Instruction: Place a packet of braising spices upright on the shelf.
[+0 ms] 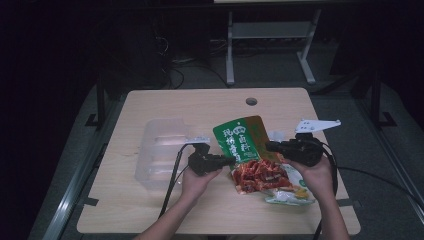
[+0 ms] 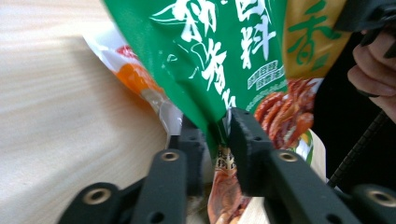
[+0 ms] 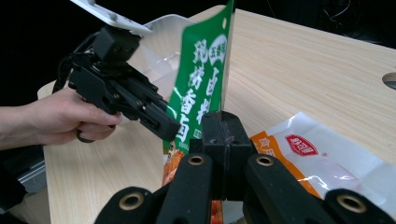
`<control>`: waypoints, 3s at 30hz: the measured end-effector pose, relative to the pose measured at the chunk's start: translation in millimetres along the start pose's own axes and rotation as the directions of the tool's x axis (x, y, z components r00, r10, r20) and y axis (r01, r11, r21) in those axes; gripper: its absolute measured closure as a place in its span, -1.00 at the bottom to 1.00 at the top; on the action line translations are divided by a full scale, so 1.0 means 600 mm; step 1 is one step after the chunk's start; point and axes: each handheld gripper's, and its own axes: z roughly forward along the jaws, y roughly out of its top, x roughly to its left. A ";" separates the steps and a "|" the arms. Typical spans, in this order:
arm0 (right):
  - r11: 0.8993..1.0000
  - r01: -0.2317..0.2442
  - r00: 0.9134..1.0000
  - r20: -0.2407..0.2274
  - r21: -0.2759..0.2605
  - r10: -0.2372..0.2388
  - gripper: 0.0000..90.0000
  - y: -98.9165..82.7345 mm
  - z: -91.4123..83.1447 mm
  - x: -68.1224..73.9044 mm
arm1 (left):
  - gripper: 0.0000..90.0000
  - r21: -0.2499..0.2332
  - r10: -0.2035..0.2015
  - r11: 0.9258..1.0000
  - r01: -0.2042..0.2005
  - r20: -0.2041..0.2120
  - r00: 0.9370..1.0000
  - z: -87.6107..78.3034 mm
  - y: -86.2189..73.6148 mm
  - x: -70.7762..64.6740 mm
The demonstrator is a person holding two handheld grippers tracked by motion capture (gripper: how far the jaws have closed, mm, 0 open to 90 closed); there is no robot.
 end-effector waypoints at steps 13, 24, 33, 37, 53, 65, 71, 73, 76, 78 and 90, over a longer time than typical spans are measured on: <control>0.997 0.019 1.000 -0.020 0.070 -0.017 1.00 -0.001 0.003 -0.003 | 0.95 0.006 0.198 0.980 -0.200 -0.171 0.965 -0.032 0.013 -0.040; 0.991 0.043 0.998 -0.055 0.123 -0.036 0.88 0.002 0.023 0.008 | 0.97 0.019 0.233 0.972 -0.234 -0.201 0.952 -0.037 0.012 -0.047; 0.990 0.043 0.997 -0.068 0.131 -0.034 0.77 0.003 0.025 0.009 | 0.97 0.024 0.250 0.968 -0.250 -0.204 0.946 -0.040 0.012 -0.050; 0.992 0.040 0.997 -0.068 0.123 -0.032 0.72 0.004 0.025 0.009 | 0.97 0.024 0.261 0.965 -0.262 -0.204 0.943 -0.041 0.011 -0.052; 0.993 0.035 0.997 -0.076 0.110 -0.026 0.70 0.005 0.034 0.013 | 0.97 0.023 0.273 0.961 -0.274 -0.206 0.940 -0.043 0.008 -0.061; 0.993 0.025 0.993 -0.116 0.115 -0.011 0.98 -0.001 0.041 0.010 | 0.69 0.030 0.279 0.960 -0.279 -0.204 0.938 -0.053 -0.006 -0.066; 0.996 0.025 0.983 -0.181 0.090 -0.009 0.98 -0.001 0.036 0.009 | 0.33 0.031 0.292 0.956 -0.291 -0.166 0.942 -0.067 -0.021 -0.077; 0.996 0.033 0.979 -0.203 0.080 -0.016 0.99 0.000 0.031 0.011 | 0.24 0.047 0.310 0.951 -0.306 -0.161 0.937 -0.072 -0.025 -0.083; 0.998 0.037 0.975 -0.222 0.056 -0.024 0.99 0.005 0.028 0.018 | 0.10 0.060 0.349 0.937 -0.344 -0.157 0.924 -0.082 -0.034 -0.094; 0.997 0.055 0.974 -0.224 0.050 -0.043 0.99 0.013 0.024 0.026 | 0.05 0.065 0.369 0.929 -0.364 -0.155 0.916 -0.088 -0.040 -0.097; 0.993 0.116 0.977 -0.183 0.019 -0.111 0.99 0.052 0.000 0.055 | -0.13 0.127 0.414 0.909 -0.397 -0.168 0.895 -0.116 -0.072 -0.106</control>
